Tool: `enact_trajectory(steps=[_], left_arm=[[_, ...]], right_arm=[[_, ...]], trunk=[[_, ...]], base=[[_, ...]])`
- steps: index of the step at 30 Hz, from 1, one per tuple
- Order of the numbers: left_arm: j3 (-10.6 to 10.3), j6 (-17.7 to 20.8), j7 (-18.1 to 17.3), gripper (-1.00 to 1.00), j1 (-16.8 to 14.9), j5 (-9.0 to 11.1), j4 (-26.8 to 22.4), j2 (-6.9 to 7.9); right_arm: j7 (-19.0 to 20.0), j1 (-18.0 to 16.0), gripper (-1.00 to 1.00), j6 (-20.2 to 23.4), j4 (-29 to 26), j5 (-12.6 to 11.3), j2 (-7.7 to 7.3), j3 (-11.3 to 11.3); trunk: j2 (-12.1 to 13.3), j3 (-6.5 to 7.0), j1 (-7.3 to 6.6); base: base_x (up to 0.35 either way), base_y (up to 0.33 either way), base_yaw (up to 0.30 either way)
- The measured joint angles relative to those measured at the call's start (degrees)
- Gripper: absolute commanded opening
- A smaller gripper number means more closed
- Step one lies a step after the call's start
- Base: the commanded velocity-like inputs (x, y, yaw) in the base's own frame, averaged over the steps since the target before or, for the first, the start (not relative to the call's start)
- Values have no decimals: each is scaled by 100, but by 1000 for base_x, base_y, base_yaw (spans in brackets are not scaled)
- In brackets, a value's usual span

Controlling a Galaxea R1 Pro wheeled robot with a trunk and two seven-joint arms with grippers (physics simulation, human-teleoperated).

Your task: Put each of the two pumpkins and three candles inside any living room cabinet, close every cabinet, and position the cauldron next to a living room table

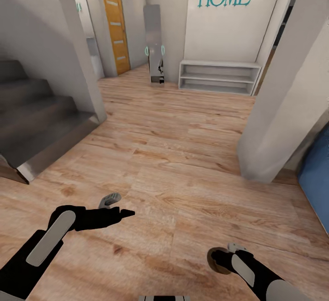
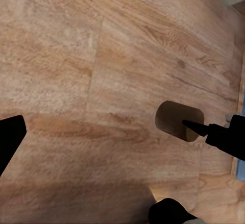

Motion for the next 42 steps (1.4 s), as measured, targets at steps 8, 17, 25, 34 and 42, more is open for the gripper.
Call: enact_trajectory(steps=[8, 17, 25, 34, 42], left_arm=[[2, -6, 8, 100, 0, -13, 0, 0], [-1, -21, 325, 100, 0, -55, -10, 0], [12, -29, 1473, 100, 1, -38, -66, -82], [20, -31, 1694, 100, 2, -44, -133, -138], [38, -30, 1706, 100, 3, -53, -214, -135]], right_arm=[[-3, 4, -100, -5, 0, -3, 2, 0], [-1, 4, -100, -7, 1, -3, 2, 0], [-6, 5, -100, -13, 5, -2, 2, 0], [-2, 4, -100, -11, 10, -6, 2, 2], [-2, 5, -100, -10, 11, -5, 5, 3]], trunk=[[11, 177, -21], [23, 377, -44], [34, 554, -64], [38, 631, -72], [38, 647, -68]], base=[[0, 0, 0], [0, 0, 0], [0, 0, 0], [-1, 0, 159], [-221, 0, 277]])
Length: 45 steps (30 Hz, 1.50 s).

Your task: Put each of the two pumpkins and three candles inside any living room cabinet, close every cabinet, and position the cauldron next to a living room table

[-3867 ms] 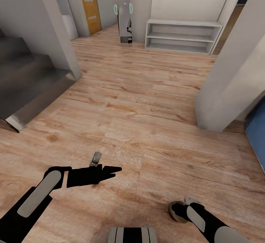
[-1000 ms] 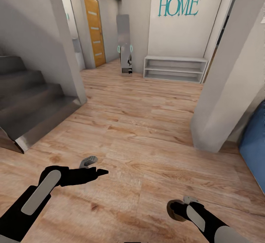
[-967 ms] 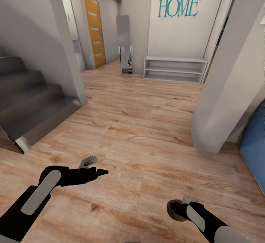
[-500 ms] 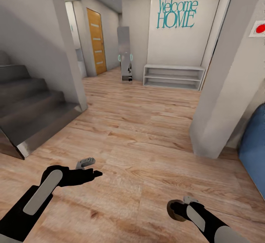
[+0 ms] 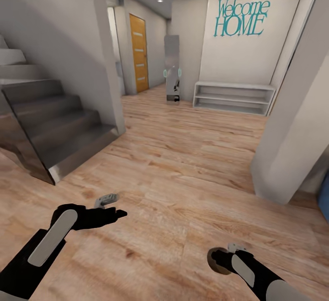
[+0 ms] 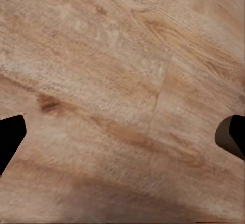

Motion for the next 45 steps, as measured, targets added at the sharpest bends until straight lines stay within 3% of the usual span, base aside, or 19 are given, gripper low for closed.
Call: enact_trajectory(steps=[15, 33, 38, 45], left_arm=[[-6, 0, 1, 100, 0, 7, -4, -4], [-15, -8, 25, 100, 0, -7, 74, -4], [-22, -11, 307, 100, -1, -5, 194, -17], [77, -16, 408, 100, -3, -3, 392, -51]], right_arm=[[-5, 1, -100, -3, 1, -1, 0, 1], [0, -1, -100, -26, -1, 1, -5, -1], [0, 0, -100, -68, -4, 2, -10, -2], [1, 1, -100, -75, -4, 1, -10, -2]], trunk=[[0, 2, -3], [24, 401, -50], [30, 512, -63], [40, 667, -81]], base=[[-213, 0, 285], [-2, 0, 286], [0, 0, 89], [0, 0, 7]])
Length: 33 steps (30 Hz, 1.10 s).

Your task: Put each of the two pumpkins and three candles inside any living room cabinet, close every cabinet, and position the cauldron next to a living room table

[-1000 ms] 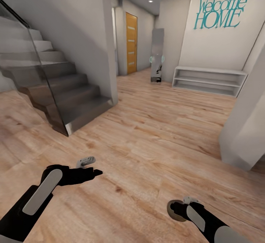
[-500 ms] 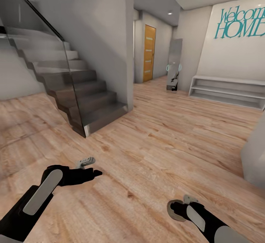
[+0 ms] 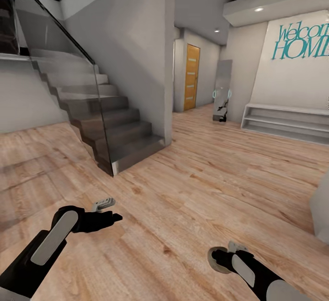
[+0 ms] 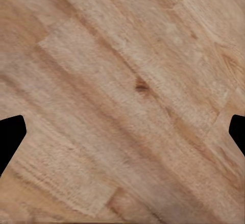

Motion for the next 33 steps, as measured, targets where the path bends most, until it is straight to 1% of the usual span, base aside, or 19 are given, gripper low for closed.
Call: enact_trajectory(steps=[4, 9, 14, 19, 33], left_arm=[[32, 0, 2, 100, -17, 1, 231, -27], [39, 0, -1, 100, -37, 1, 415, -33], [40, -12, -3, 100, -55, -1, 703, -34], [40, -79, -3, 100, -60, -6, 754, -34], [40, -88, -3, 100, -60, 2, 816, -34]], right_arm=[[0, -1, -100, -3, 0, 0, 0, 0], [-5, 0, -100, -8, 0, -1, 0, 0], [-5, 0, -100, -9, -1, 4, 5, 2], [-9, 0, -100, -3, 0, 6, 8, 2], [-9, 0, -100, -8, 0, 2, 4, 0]], trunk=[[32, 86, -23], [232, 176, -133], [432, 266, -243], [633, 355, -352], [1195, 607, -660]], base=[[0, 0, 0], [0, 0, 0], [0, 0, 0], [0, 0, 0], [0, 0, 0]])
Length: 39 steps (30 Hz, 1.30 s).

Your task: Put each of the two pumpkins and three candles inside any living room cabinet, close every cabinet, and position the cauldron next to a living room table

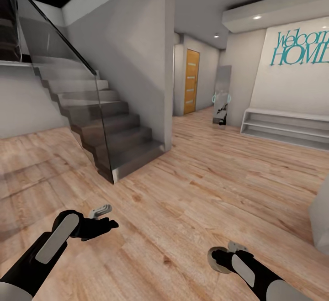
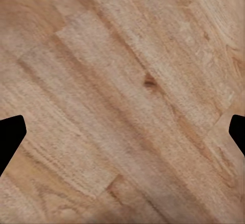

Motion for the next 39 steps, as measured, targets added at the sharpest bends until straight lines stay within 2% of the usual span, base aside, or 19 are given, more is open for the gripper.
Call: enact_trajectory(steps=[20, 39], left_arm=[[-3, 0, 0, 100, 0, 0, 0, -35], [0, 0, 0, 100, 2, -3, -3, -37]], right_arm=[[0, -3, -100, -24, 0, 2, 3, 0], [1, -1, -100, -51, 4, -6, 4, 3]], trunk=[[802, 359, -439], [1564, 700, -857]], base=[[0, 0, 7], [0, 0, 266]])
